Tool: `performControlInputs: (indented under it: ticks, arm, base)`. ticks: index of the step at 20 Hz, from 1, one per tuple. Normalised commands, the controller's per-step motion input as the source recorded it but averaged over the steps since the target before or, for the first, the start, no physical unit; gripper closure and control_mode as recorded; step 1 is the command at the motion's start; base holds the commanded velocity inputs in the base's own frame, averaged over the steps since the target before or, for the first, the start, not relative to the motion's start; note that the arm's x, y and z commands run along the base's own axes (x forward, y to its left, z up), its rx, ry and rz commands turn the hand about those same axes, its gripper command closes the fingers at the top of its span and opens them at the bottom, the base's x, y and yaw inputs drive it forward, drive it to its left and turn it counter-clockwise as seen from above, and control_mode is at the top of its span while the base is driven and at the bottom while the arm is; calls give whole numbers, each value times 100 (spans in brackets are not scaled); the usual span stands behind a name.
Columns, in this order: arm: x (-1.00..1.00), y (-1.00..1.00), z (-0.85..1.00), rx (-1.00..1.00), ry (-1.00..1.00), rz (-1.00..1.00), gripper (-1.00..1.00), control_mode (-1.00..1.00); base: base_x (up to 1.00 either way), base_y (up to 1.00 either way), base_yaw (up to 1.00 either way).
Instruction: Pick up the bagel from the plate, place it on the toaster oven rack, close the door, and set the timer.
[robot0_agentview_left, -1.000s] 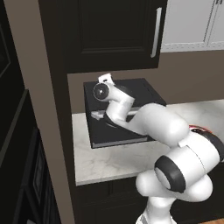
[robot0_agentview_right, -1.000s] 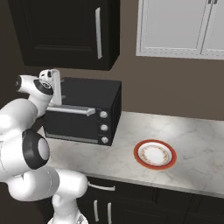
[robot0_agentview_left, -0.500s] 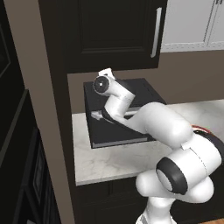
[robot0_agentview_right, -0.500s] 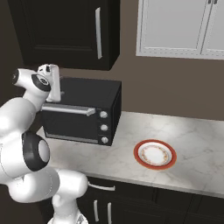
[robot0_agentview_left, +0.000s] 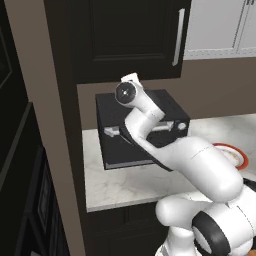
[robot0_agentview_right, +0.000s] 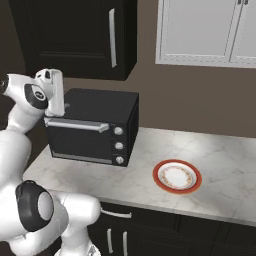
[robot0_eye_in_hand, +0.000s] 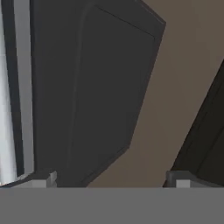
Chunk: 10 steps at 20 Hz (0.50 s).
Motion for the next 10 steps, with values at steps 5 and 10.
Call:
performControlInputs:
  ticks: [5,10]
  arm:
    - [-100,-13,-9,-3,6,0,-100,-100]
    - [-89,-37,26,0,-5,0,-100,-100]
  base:
    - [0,0,0]
    - [0,0,0]
